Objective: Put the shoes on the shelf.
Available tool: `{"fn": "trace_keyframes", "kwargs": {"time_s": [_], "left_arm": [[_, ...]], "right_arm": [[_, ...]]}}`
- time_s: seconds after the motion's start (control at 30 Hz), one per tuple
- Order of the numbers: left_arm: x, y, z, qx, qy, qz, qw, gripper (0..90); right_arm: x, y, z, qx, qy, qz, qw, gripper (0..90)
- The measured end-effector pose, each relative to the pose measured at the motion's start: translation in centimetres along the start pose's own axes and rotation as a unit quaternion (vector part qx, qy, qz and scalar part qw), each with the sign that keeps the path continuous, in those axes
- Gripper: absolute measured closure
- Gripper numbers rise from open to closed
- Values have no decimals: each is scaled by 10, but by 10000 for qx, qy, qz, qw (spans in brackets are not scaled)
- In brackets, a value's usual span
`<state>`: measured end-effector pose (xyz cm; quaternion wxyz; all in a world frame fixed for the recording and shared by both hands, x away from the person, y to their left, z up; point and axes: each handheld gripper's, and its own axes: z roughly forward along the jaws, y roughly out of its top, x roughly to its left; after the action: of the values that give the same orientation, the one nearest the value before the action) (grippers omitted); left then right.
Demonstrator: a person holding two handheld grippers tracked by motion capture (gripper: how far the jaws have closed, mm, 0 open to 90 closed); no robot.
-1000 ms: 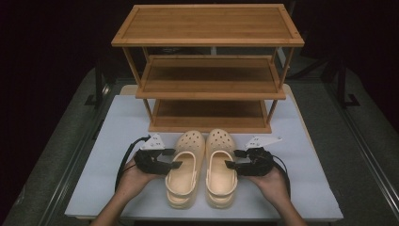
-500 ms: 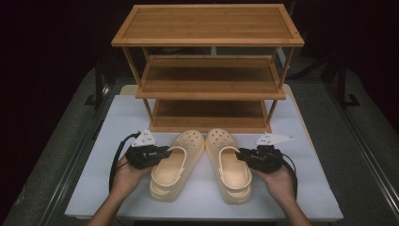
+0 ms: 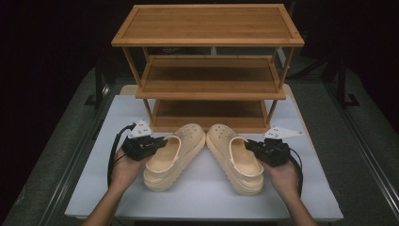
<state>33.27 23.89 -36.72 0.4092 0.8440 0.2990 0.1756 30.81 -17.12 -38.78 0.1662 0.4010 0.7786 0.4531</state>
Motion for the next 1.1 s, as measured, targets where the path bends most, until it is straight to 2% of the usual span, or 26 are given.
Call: {"fn": "trace_keyframes", "kwargs": {"time_s": [0.27, 0.4, 0.6, 0.63, 0.67, 0.7, 0.73, 0.77, 0.83, 0.93, 1.03, 1.1], "left_arm": [[13, 23, 8, -127, 172, -11, 9998, 838], [18, 28, 13, -161, 228, -22, 9996, 838], [29, 35, 30, -189, 445, -37, 9988, 838], [30, 35, 34, -196, 496, -56, 9986, 838], [33, 36, 41, -170, 614, 10, 9980, 838], [33, 36, 41, -170, 614, 10, 9980, 838], [36, 37, 50, -141, 698, -4, 9975, 838], [36, 37, 50, -141, 698, -4, 9975, 838], [41, 38, 61, -144, 803, -47, 9967, 838], [45, 38, 72, -223, 889, -182, 9956, 838], [46, 37, 79, -230, 964, -192, 9949, 838], [45, 38, 86, -208, 1117, -90, 9935, 838]], "right_arm": [[-11, 20, 10, -97, -185, -48, 9998, 844], [-17, 29, 15, -109, -272, -94, 9995, 843], [-30, 44, 34, -146, -464, -67, 9988, 843], [-30, 44, 34, -146, -464, -67, 9988, 843], [-34, 48, 40, -194, -532, -30, 9984, 843], [-34, 48, 40, -194, -532, -30, 9984, 843], [-36, 50, 47, -216, -602, -24, 9979, 843], [-36, 50, 47, -216, -602, -24, 9979, 843], [-40, 52, 55, -207, -701, -4, 9973, 843], [-42, 54, 63, -199, -825, -19, 9964, 842], [-45, 53, 68, -191, -894, -12, 9958, 842], [-47, 52, 73, -196, -975, -22, 9950, 842]]}}
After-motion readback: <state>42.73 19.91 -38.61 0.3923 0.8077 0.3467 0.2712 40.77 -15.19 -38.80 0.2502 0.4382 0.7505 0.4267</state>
